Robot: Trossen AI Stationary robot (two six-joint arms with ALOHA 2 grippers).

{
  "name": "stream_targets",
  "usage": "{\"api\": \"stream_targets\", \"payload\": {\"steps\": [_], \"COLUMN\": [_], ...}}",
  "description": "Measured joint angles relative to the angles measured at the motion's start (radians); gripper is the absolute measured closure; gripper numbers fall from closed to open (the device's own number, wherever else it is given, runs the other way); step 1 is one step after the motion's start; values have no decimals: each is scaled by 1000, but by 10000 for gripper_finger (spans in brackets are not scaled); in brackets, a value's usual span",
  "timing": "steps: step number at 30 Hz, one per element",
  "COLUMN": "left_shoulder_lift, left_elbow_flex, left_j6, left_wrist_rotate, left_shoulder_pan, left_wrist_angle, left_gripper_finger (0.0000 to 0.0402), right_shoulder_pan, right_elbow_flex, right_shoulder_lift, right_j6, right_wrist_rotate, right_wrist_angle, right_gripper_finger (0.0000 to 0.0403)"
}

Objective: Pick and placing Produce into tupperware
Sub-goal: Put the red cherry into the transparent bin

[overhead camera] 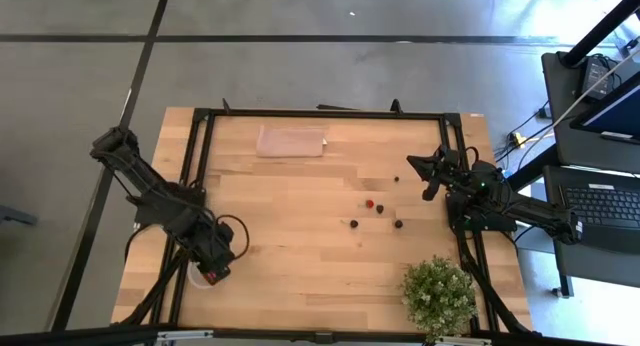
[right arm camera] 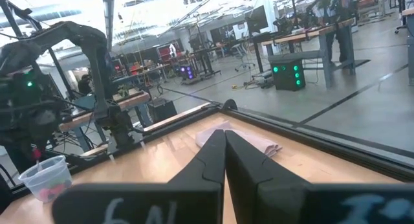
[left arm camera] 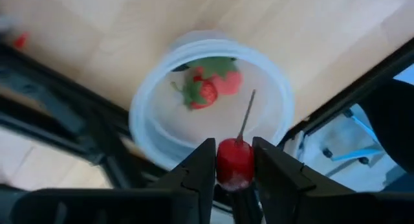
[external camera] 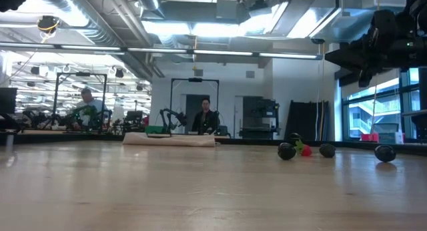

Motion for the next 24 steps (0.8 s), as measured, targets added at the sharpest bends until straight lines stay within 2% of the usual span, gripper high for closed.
{"api": "stream_targets", "payload": {"steps": [6, 13, 24], "left_shoulder_lift": [57, 67, 67], "left_elbow_flex": [0, 0, 0], "left_j6": [15, 32, 30], "left_wrist_rotate": [-10, -34, -21], "left_shoulder_pan": [-5, -5, -5], "left_wrist_angle": [4, 0, -18], "left_gripper_finger": [312, 322, 284], "right_shoulder_pan": [0, 0, 0], "right_elbow_flex": [0, 0, 0], "right_shoulder_lift": [0, 0, 0], "right_j6": [0, 19, 19], "right_wrist_rotate": [0, 0, 0], "right_wrist_angle": [0, -1, -1], "right_gripper_finger": [389, 389, 389]}}
